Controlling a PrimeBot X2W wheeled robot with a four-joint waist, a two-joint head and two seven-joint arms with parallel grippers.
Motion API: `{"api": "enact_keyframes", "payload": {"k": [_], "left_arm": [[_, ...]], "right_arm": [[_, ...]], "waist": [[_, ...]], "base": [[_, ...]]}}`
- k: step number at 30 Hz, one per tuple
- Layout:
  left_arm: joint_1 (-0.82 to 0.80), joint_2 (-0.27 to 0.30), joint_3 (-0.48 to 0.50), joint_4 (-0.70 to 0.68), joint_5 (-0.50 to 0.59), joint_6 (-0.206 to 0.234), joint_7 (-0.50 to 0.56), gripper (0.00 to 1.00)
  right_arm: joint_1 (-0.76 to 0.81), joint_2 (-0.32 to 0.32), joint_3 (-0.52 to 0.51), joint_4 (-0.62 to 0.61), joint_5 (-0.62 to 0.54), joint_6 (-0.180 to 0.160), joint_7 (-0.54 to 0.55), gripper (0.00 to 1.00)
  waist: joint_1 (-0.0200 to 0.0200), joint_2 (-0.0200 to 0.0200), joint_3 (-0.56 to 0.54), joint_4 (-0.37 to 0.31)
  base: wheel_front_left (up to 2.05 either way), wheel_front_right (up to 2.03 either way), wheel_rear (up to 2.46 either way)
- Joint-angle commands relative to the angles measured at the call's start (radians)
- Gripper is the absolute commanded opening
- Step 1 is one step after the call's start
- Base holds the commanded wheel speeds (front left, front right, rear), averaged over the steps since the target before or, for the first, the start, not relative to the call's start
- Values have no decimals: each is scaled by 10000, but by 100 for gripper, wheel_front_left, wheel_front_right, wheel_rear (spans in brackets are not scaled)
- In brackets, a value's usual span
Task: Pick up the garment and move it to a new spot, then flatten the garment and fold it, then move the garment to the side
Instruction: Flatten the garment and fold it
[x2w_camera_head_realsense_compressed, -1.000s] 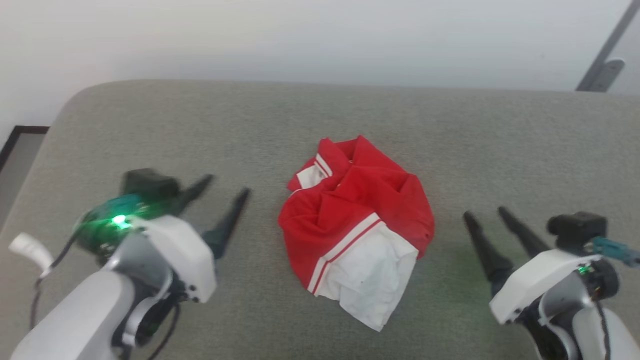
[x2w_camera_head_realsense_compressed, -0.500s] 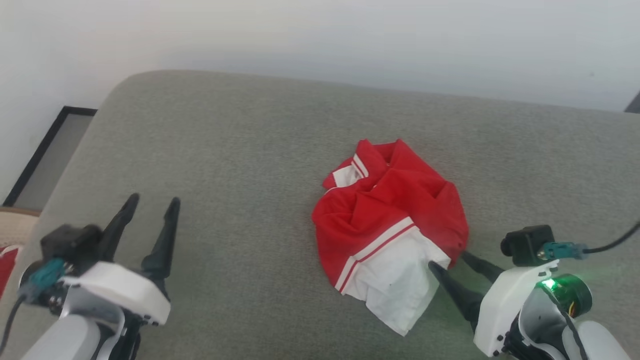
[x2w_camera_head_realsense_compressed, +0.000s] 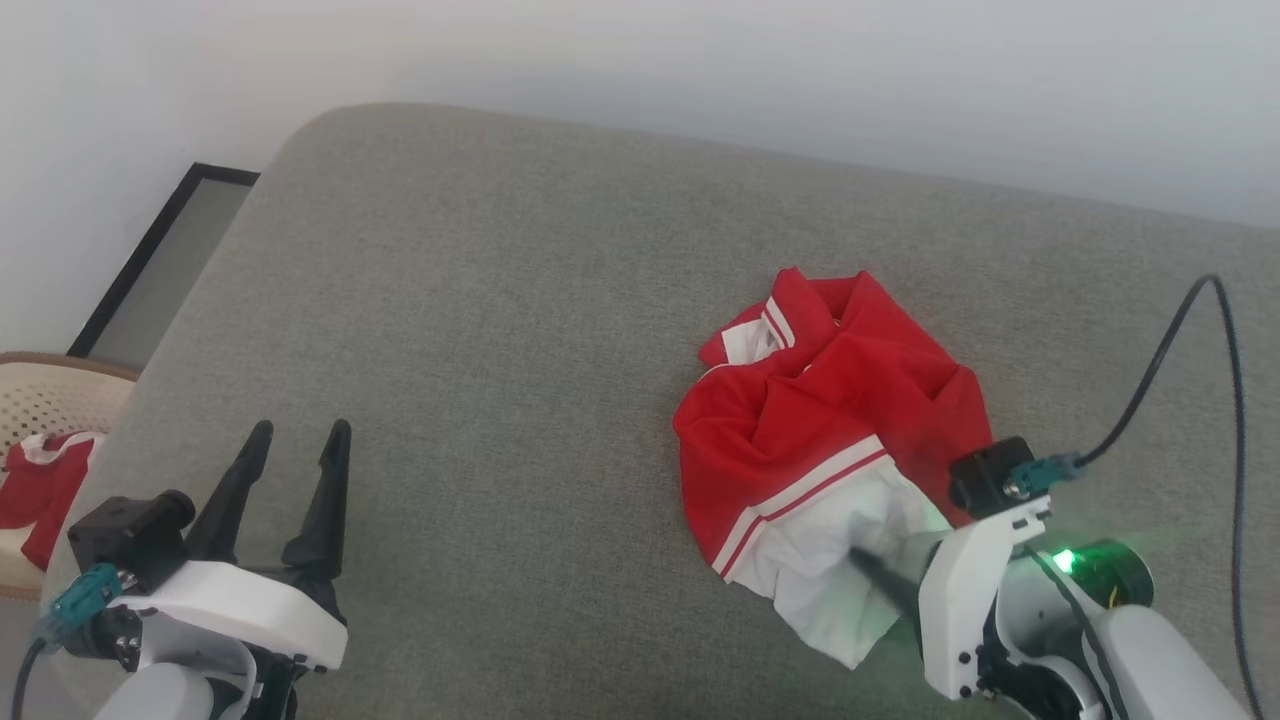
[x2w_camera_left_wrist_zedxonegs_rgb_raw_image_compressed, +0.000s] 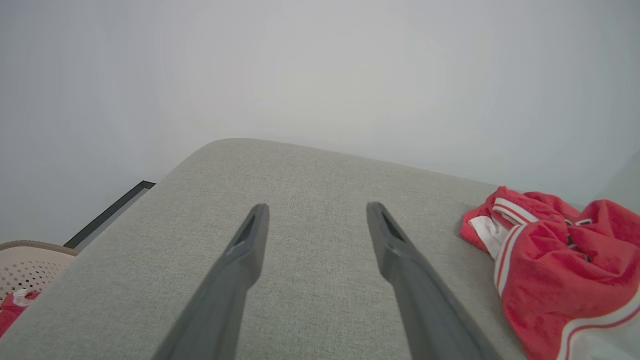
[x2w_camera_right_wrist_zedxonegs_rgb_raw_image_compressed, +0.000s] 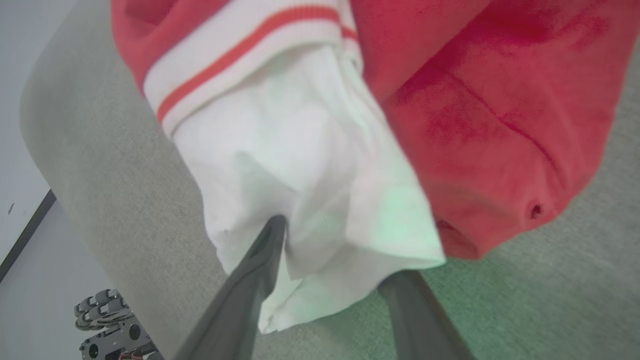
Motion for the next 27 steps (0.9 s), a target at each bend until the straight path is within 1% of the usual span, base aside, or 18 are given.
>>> {"api": "enact_keyframes", "payload": {"k": [1, 6, 10, 13, 17, 18, 19, 20, 24, 27], "left_arm": [[102, -34, 62, 42, 114, -55, -54, 100], [134, -220, 327, 63, 251, -215, -91, 100], [258, -361, 612, -4, 427, -282, -84, 100], [343, -439, 773, -63, 526, -357, -85, 100], [361, -446, 910, -111, 657, -441, -87, 100], [384, -445, 937, -116, 675, -438, -87, 100], [400, -445, 969, -153, 703, -478, -88, 100], [392, -440, 965, -167, 731, -487, -88, 100], [328, -434, 963, -198, 800, -510, -88, 100], [221, -443, 931, -231, 840, -523, -89, 100]], "right_arm": [[-177, -41, 43, 74, 8, -10, -49, 0], [-487, -245, 19, 144, 172, -7, -20, 0], [-581, -586, -428, -158, 168, -7, 29, 0], [-525, -892, -986, -446, 130, -7, 253, 0], [-324, -1408, -1986, -691, 60, -9, 719, 0], [-297, -1537, -2272, -747, 45, -7, 839, 0], [-213, -1787, -2818, -754, -54, -7, 1086, 0], [-173, -1944, -3068, -740, -144, -9, 1225, 0], [-105, -2232, -4048, -465, -427, -9, 1711, 0], [-206, -2237, -4552, -73, -582, -9, 1891, 0]], "waist": [[0, -1, 43, 44], [0, -1, 117, 1], [0, -1, 160, -156], [0, -1, 171, -311], [0, -1, 167, -503], [0, -1, 174, -550], [0, -1, 187, -627], [0, -1, 199, -651], [0, -1, 245, -738], [0, -1, 306, -775]], "base": [[0, 0, 0], [0, 0, 0], [0, 0, 0], [0, 0, 0], [0, 0, 0], [0, 0, 0], [0, 0, 0], [0, 0, 0], [0, 0, 0], [0, 0, 0]]}}
